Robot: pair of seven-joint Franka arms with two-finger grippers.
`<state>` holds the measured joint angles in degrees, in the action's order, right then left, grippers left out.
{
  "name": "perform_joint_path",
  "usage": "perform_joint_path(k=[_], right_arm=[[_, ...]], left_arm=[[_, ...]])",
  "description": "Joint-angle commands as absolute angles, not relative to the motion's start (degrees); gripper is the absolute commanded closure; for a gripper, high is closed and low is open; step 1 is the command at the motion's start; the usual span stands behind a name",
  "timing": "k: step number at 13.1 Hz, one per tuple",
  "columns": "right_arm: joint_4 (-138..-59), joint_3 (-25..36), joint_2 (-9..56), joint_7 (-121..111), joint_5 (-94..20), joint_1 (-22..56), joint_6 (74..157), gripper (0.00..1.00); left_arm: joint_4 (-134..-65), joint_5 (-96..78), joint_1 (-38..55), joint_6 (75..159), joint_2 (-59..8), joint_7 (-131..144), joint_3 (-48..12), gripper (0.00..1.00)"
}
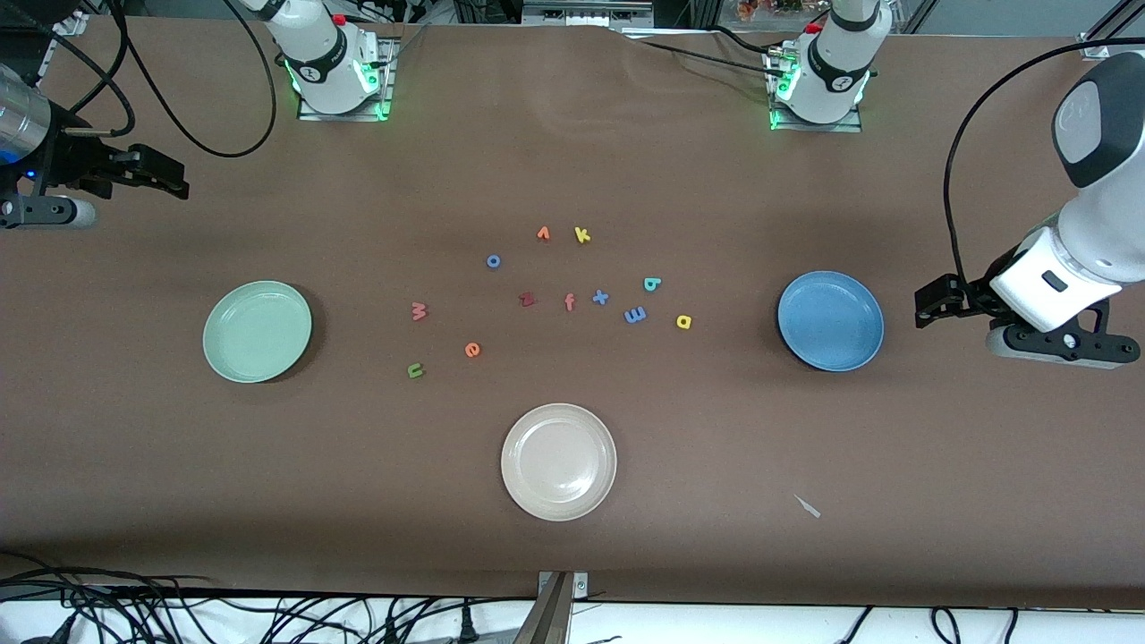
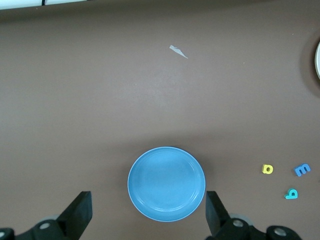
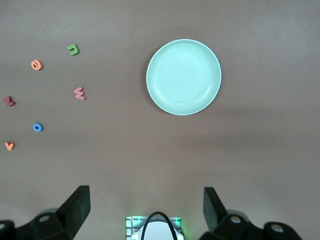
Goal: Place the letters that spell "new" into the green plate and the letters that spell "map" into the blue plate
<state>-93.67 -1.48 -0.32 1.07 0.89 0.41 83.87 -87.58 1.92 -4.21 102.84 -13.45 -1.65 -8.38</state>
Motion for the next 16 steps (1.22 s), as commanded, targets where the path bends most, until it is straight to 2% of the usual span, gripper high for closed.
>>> perform_joint_path(k=[1,12,16], right_arm=[[-92.4,-1.4,0.2,1.0,0.2,0.4,82.6,0.0],[-92.5,-1.5,0.3,1.1,0.3,0.5,82.7,0.0],[-92.5,-1.5,1.7,0.3,0.6,0.6,82.9,0.0]], left_arm=[[-85.8,1.5,-4.0,101.9,-14.2,-3.2,-8.2,0.0],[-86.0,1.4,-3.7,101.8,-14.3,-3.0,-8.3,0.0],[-87.1,1.3,0.0,101.5,-16.1,1.0,-8.3,0.0]])
